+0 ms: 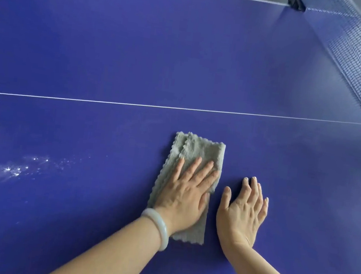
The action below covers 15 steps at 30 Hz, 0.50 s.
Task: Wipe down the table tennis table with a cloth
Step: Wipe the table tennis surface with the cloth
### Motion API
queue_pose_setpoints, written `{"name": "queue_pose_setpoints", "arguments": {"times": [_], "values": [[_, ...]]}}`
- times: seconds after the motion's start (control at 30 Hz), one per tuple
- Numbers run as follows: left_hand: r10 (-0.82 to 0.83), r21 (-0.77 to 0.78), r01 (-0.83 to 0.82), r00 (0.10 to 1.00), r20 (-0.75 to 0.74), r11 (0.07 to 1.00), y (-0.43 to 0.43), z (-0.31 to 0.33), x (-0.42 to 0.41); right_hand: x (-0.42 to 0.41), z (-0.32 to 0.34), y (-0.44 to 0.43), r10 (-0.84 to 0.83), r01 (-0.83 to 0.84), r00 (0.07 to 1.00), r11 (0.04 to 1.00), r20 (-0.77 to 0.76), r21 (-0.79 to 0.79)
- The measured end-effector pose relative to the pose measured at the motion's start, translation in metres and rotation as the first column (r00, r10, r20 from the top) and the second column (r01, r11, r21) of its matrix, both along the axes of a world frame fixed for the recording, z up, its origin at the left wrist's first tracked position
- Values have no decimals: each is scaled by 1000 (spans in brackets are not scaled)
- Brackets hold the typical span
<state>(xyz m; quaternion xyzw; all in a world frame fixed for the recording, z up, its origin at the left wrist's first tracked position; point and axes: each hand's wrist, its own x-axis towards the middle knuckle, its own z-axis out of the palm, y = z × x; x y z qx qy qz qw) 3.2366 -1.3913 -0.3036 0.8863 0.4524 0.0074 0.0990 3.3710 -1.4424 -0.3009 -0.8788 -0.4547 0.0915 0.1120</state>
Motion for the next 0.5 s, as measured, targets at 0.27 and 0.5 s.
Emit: {"name": "queue_pose_setpoints", "arguments": {"times": [0.27, 0.5], "values": [[353, 16, -352, 934, -63, 936, 110, -8, -48, -3, -3, 1, 9, -8, 999, 1000, 39, -23], [467, 85, -461, 881, -79, 884, 20, 5, -86, -6, -2, 3, 61, -48, 994, 989, 87, -143]]}}
